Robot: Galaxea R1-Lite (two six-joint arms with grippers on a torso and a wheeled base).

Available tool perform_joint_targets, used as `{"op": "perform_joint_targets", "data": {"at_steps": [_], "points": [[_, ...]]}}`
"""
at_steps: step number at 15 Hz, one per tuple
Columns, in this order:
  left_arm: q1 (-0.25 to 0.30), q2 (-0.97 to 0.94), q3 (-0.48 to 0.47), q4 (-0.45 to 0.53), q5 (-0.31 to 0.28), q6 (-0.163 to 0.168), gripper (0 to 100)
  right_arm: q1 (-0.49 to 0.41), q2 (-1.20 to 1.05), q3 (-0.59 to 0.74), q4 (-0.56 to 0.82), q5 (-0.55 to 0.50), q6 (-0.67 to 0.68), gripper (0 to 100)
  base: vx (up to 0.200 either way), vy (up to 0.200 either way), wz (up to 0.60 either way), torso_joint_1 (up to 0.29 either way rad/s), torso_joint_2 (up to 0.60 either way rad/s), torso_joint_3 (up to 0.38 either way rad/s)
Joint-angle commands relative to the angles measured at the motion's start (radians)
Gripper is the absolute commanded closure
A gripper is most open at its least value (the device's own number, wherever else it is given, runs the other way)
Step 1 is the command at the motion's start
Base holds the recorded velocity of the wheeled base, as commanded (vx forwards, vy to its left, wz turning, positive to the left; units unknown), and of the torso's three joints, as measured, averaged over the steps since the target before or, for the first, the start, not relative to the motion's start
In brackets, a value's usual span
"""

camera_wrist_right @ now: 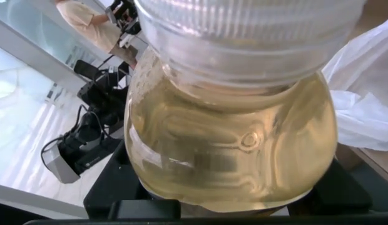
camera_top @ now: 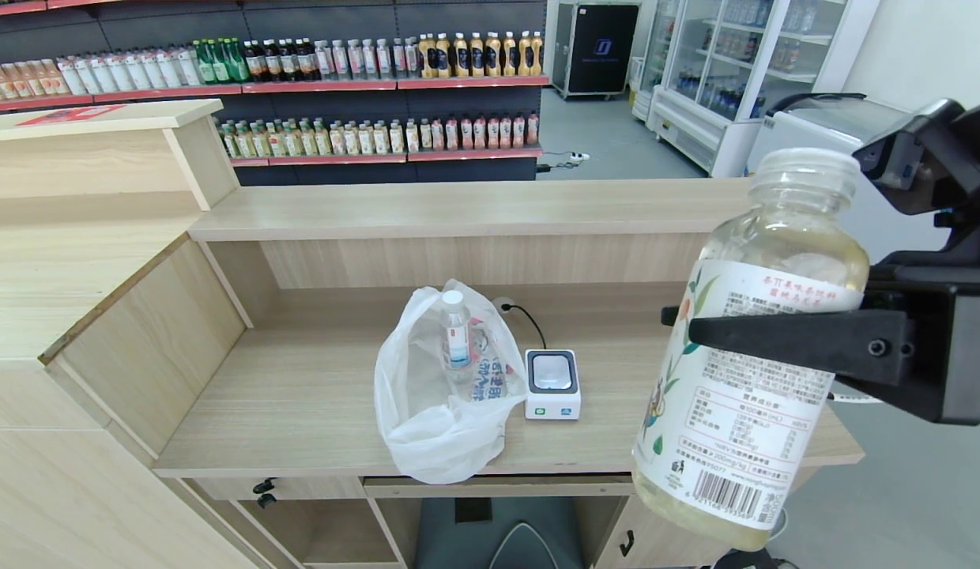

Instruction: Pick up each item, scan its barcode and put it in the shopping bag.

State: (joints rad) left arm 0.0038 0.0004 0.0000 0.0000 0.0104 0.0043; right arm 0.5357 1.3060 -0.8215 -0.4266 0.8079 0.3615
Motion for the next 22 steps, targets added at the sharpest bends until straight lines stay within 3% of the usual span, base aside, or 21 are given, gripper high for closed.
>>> {"op": "perform_joint_targets", "data": {"at_steps": [1, 19, 22], "points": [[0.001, 0.0, 0.0, 0.0, 0.0, 0.0, 100, 0.001, 0.009, 0.002, -0.001, 0.001, -0.001, 100, 0.0, 0.0, 0.0, 0.0, 0.0, 0.0], [0.001, 0.0, 0.0, 0.0, 0.0, 0.0, 100, 0.013, -0.034, 0.048, 0.003, 0.001, -0.029, 100, 0.0, 0.0, 0.0, 0.0, 0.0, 0.0], [0.001, 0.0, 0.0, 0.0, 0.0, 0.0, 100, -0.034, -0.025, 0.036, 0.002, -0.041, -0.038, 100, 0.0, 0.0, 0.0, 0.0, 0.0, 0.0]]}}
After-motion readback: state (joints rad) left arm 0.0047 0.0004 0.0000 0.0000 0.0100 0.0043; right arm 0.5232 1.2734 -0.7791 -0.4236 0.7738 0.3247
